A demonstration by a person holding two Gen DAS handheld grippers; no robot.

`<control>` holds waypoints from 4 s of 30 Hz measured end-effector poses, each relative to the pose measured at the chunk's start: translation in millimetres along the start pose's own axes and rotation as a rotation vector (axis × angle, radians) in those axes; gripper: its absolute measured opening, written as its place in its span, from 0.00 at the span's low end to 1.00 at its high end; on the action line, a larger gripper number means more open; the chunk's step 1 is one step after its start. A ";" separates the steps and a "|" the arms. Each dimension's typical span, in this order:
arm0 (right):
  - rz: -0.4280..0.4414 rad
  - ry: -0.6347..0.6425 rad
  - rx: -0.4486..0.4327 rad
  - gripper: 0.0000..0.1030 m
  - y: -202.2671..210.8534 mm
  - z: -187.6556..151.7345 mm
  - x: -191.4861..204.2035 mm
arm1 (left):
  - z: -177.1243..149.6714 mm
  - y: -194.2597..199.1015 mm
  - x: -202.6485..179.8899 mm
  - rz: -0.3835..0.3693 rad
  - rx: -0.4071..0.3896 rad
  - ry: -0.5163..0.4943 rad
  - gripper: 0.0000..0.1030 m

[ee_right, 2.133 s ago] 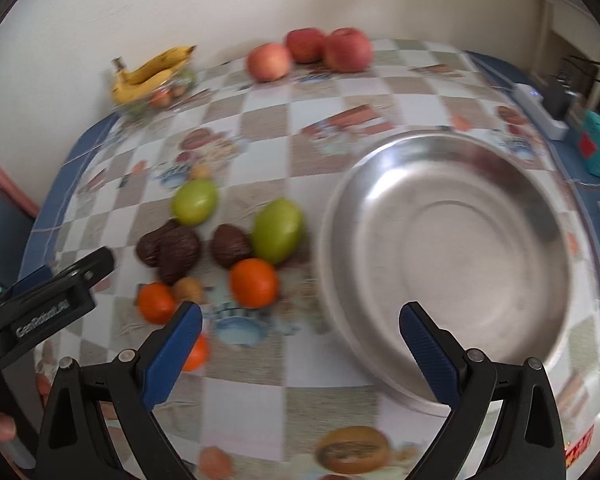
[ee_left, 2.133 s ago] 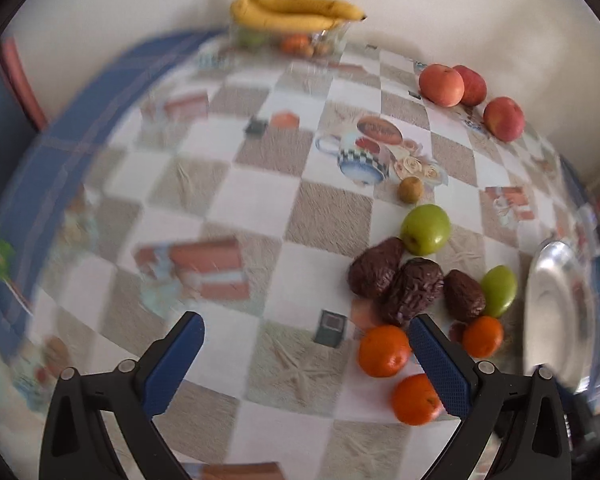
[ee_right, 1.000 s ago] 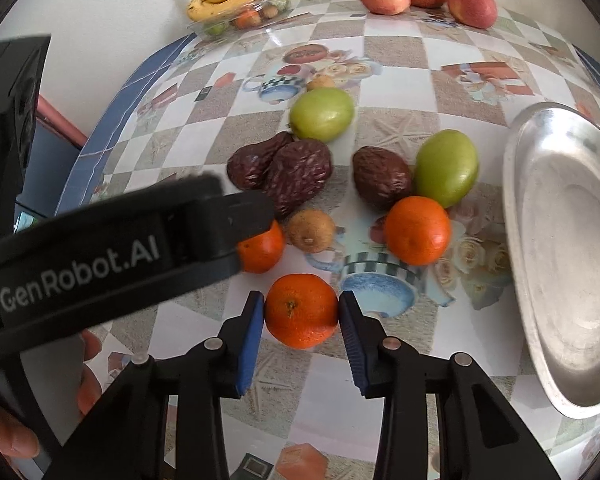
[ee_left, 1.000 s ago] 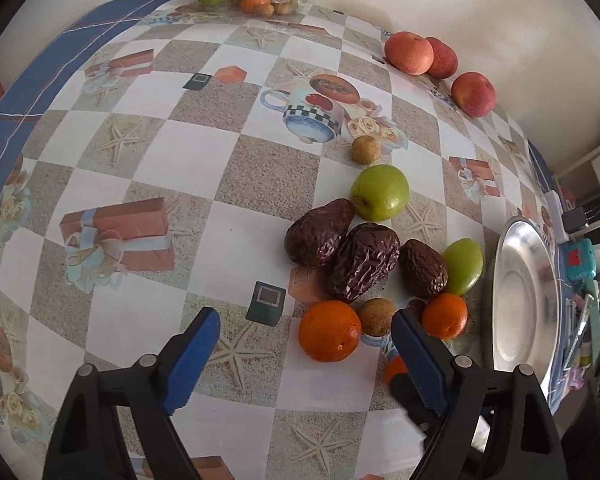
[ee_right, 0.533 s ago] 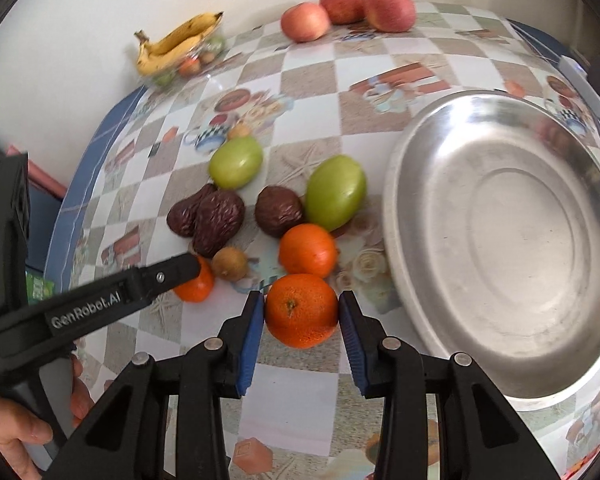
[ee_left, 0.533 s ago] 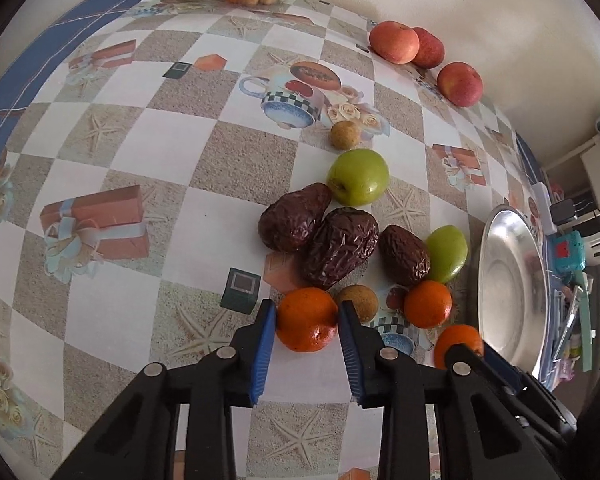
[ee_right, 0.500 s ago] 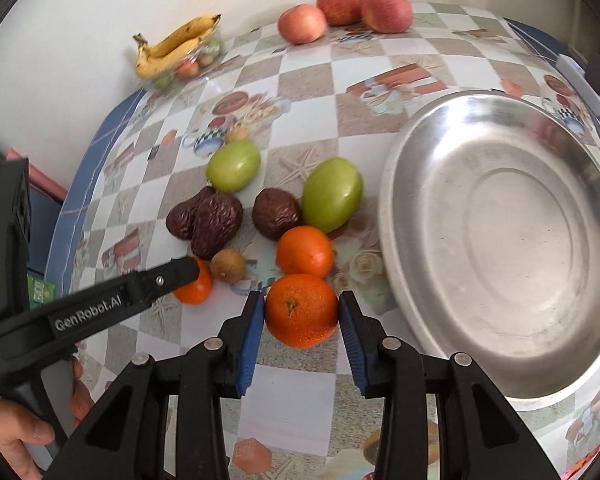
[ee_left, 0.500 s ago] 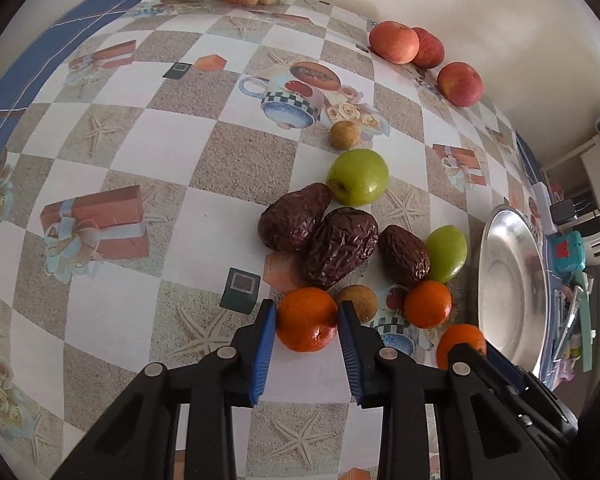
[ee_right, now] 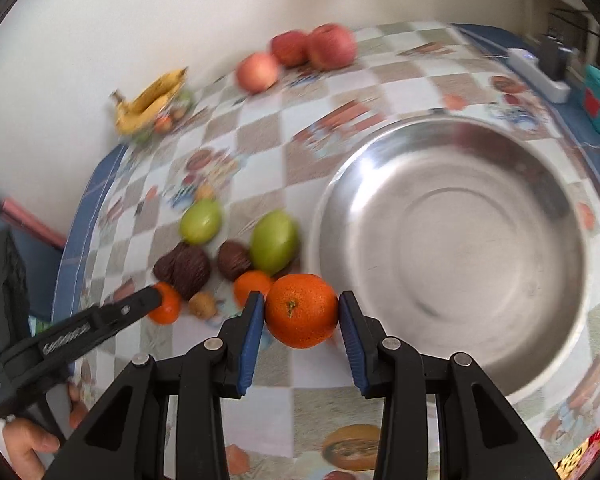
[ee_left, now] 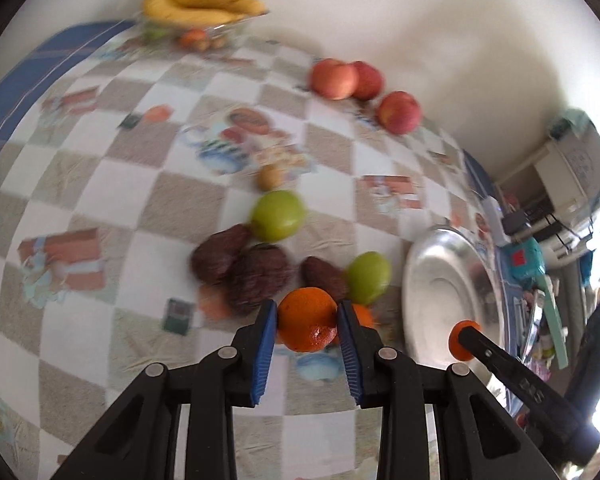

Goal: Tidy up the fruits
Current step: 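Carry the mandarins over the steel bowl and open both grippers to drop them, then grasp a mandarin with the right gripper while the left gripper grasps a brown date, then carry the mandarin and date into the steel bowl and open both grippers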

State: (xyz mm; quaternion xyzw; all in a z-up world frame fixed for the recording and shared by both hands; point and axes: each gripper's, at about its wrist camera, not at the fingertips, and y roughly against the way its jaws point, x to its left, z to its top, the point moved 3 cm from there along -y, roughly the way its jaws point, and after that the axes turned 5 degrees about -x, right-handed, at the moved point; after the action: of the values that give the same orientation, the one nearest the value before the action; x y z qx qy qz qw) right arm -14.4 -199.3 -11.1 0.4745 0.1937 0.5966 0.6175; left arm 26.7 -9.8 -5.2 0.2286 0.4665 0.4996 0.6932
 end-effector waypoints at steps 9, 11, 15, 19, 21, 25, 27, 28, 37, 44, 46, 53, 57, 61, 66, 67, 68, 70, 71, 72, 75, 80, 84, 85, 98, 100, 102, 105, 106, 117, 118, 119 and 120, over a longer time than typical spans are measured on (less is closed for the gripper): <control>-0.198 -0.147 -0.028 0.39 11.6 11.3 -65.2 | -29.2 -27.4 -114.7 -0.110 0.003 -0.357 0.32; -0.199 -0.171 -0.033 0.39 15.4 12.4 -73.5 | -37.2 -34.3 -131.3 -0.130 0.007 -0.416 0.32; -0.221 -0.192 -0.039 0.39 22.0 12.8 -85.1 | -46.0 -41.1 -141.9 -0.111 0.023 -0.485 0.34; -0.233 -0.219 -0.039 0.39 24.6 14.6 -93.1 | -43.5 -40.9 -133.9 -0.114 0.036 -0.450 0.35; -0.240 -0.229 -0.034 0.39 24.8 14.1 -95.7 | -42.4 -41.8 -127.9 -0.112 0.044 -0.425 0.38; -0.231 -0.222 -0.040 0.42 25.7 15.1 -92.8 | -41.1 -39.2 -117.7 -0.060 0.041 -0.418 0.46; -0.236 -0.217 -0.039 0.47 25.3 14.8 -92.1 | -38.5 -39.4 -108.9 -0.011 0.041 -0.403 0.64; -0.238 -0.217 -0.035 0.47 24.5 14.6 -92.1 | -37.0 -39.6 -103.9 0.014 0.045 -0.389 0.73; -0.221 -0.158 0.001 0.71 15.8 12.3 -78.3 | -14.3 -24.7 -36.4 0.266 0.004 -0.231 1.00; -0.227 -0.044 -0.007 0.76 9.6 10.4 -56.0 | 6.9 -3.0 20.6 0.422 -0.049 -0.058 1.00; -0.224 -0.007 0.002 0.84 5.8 8.9 -48.8 | 8.8 1.0 30.3 0.421 -0.055 -0.013 1.00; -0.177 0.102 -0.023 0.88 1.0 6.6 -19.8 | 13.8 8.4 47.3 0.412 -0.053 0.067 1.00; -0.150 0.097 -0.043 0.96 1.6 7.9 -11.7 | 16.7 1.1 44.5 0.399 -0.031 0.054 1.00; -0.118 0.087 -0.032 0.96 4.4 14.1 -3.9 | 22.9 -4.5 41.0 0.389 -0.025 0.024 1.00; -0.107 0.154 -0.047 0.96 11.9 38.2 23.3 | 29.4 -6.7 48.0 0.393 -0.025 0.036 1.00; -0.098 0.162 -0.057 0.96 13.5 44.0 28.1 | 29.8 -7.2 50.8 0.394 -0.023 0.044 1.00; -0.083 0.166 -0.074 0.96 15.1 50.1 33.4 | 30.1 -7.9 53.7 0.396 -0.020 0.052 1.00; -0.048 0.169 -0.106 0.96 15.9 57.6 40.4 | 29.3 -10.5 60.9 0.405 -0.005 0.074 1.00; -0.019 0.169 -0.121 0.96 13.9 58.0 42.8 | 28.7 -11.5 63.0 0.402 0.000 0.083 1.00; 0.005 0.168 -0.122 0.96 9.5 55.8 43.5 | 27.8 -13.3 64.9 0.387 0.008 0.097 1.00; 0.012 0.156 -0.041 0.96 -13.8 45.9 42.9 | 26.8 -14.3 64.6 0.318 0.004 0.124 1.00; -0.003 0.188 -0.004 0.96 -29.6 33.9 46.6 | 31.4 -9.3 62.9 0.278 -0.048 0.151 1.00; 0.056 0.217 -0.019 0.83 -24.2 29.8 55.7 | 30.8 -14.1 70.9 0.262 -0.038 0.214 0.93; 0.062 0.228 -0.024 0.77 -23.0 29.6 58.4 | 30.2 -17.0 72.2 0.256 -0.026 0.222 0.87; 0.069 0.289 0.149 0.43 -61.8 2.8 70.7 | 24.6 -40.0 75.2 0.175 0.038 0.267 0.58; 0.052 0.303 0.162 0.43 -65.1 -1.3 71.3 | 24.8 -39.5 75.4 0.163 0.039 0.271 0.53; 0.014 0.334 0.164 0.43 -67.3 -4.3 72.5 | 25.0 -38.8 74.0 0.155 0.038 0.269 0.49; -0.001 0.339 0.168 0.43 -68.8 -5.5 70.2 | 25.1 -38.5 73.1 0.156 0.037 0.264 0.42; 0.000 0.335 0.172 0.43 -69.2 -5.6 69.3 | 24.7 -38.6 73.4 0.166 0.042 0.261 0.36; -0.007 0.329 0.158 0.36 -65.1 -4.4 67.8 | 31.2 -17.8 75.2 0.129 -0.018 0.305 0.36; 0.002 0.325 0.149 0.36 -62.6 -2.8 68.6 | 32.7 -15.9 72.8 0.123 -0.025 0.296 0.36; 0.013 0.321 0.136 0.36 -58.5 -0.8 69.5 | 34.2 -13.8 69.8 0.121 -0.034 0.283 0.36; 0.019 0.318 0.126 0.36 -55.8 0.7 70.6 | 35.8 -11.0 65.0 0.119 -0.047 0.260 0.36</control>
State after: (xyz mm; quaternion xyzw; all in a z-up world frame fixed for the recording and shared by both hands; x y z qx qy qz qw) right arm 32.1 -125.5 -33.2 0.4137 0.3213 0.6568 0.5424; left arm 67.5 50.1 -24.6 0.1732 0.5262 0.5759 0.6012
